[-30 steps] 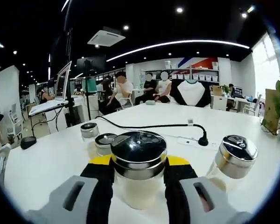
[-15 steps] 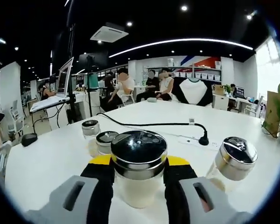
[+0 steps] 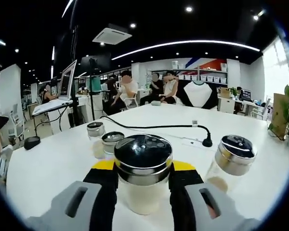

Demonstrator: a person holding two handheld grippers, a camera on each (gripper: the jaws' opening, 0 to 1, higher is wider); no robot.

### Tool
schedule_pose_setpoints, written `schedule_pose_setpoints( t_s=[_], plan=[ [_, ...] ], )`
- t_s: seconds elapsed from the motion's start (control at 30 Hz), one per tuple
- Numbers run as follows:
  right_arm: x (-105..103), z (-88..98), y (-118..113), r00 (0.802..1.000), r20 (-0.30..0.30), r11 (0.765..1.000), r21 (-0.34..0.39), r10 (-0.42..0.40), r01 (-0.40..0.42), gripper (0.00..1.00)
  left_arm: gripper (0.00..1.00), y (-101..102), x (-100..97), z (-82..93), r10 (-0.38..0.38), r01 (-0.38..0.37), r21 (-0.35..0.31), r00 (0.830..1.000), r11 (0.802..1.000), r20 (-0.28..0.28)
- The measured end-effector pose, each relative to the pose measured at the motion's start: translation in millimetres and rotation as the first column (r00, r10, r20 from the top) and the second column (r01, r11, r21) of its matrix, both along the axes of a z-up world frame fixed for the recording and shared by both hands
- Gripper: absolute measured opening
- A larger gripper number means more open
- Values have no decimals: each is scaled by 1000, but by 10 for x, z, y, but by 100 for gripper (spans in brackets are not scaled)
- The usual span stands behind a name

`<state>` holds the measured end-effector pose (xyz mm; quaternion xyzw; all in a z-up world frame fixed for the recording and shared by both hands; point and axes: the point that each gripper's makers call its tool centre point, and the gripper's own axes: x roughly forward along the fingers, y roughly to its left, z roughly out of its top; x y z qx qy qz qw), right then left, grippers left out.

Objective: Rotate the seasoning bottle until the label or dispensing opening points toward the visible target arrow and the bottle remains upright within the marked orientation range

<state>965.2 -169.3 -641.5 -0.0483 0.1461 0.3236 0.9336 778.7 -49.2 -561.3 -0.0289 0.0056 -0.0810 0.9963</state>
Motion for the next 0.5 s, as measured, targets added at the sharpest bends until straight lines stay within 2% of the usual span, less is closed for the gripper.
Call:
schedule_pose_setpoints(
  t_s=[0.5],
  plan=[
    [-328, -11, 8, 998, 8, 998, 6, 60, -60, 40, 97, -10, 24, -22, -24, 24, -2, 1000, 1000, -6]
  ],
)
